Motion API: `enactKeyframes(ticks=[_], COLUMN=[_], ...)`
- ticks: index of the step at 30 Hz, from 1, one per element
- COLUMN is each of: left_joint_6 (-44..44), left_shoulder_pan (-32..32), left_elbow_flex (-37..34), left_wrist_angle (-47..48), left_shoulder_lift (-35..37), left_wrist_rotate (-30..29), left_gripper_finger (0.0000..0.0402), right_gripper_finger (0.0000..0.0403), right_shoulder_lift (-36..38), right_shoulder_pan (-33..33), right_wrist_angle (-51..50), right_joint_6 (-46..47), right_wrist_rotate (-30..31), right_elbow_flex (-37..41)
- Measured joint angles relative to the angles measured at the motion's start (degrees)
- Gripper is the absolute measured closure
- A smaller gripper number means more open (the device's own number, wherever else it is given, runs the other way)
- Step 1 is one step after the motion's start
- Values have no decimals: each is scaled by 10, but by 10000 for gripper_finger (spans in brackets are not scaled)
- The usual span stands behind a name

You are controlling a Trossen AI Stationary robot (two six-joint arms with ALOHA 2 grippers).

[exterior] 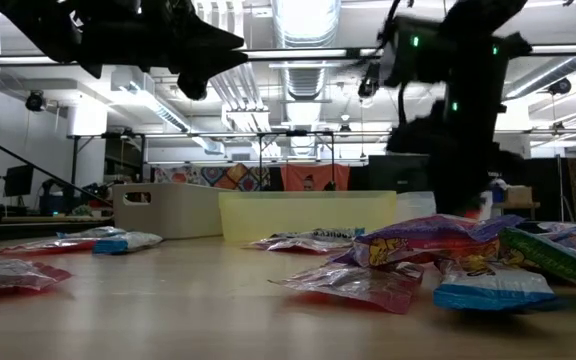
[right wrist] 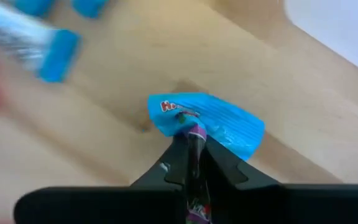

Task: Sort candy
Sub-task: Put the blue candy into the gray bin

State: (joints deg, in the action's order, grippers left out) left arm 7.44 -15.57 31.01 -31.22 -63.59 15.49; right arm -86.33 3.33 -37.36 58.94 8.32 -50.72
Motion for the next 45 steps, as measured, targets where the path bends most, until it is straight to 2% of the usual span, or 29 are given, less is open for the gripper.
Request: enactKeyframes(ticks=[3, 5, 11, 17, 23, 31, 45], left_joint_6=[15, 26, 36, 36, 37, 37, 38], left_shoulder_pan=[-1, -1, 0, 0, 0, 0, 0], left_elbow_flex=[2, 8, 42, 90, 129, 143, 139], left_wrist_angle=[2, 7, 89, 185, 250, 281, 293], left_shoulder_lift=[12, 26, 95, 143, 160, 165, 168], left_wrist_rotate=[28, 54, 70, 70, 70, 70, 69], left_gripper_finger=[267, 267, 267, 267, 267, 267, 267], right_gripper_finger=[380, 381, 384, 385, 385, 385, 385], right_shoulder_lift=[37, 60, 65, -36, -174, -293, -383], right_shoulder_pan=[0, 0, -30, -66, -107, -133, -172], right_wrist_angle=[12, 63, 367, 716, 912, 936, 882], right_joint_6=[-42, -82, -269, -454, -527, -553, -594], right_wrist_rotate=[-19, -32, -39, -39, -38, -41, -38], right_elbow_flex=[-7, -10, -10, -10, -62, -163, -287])
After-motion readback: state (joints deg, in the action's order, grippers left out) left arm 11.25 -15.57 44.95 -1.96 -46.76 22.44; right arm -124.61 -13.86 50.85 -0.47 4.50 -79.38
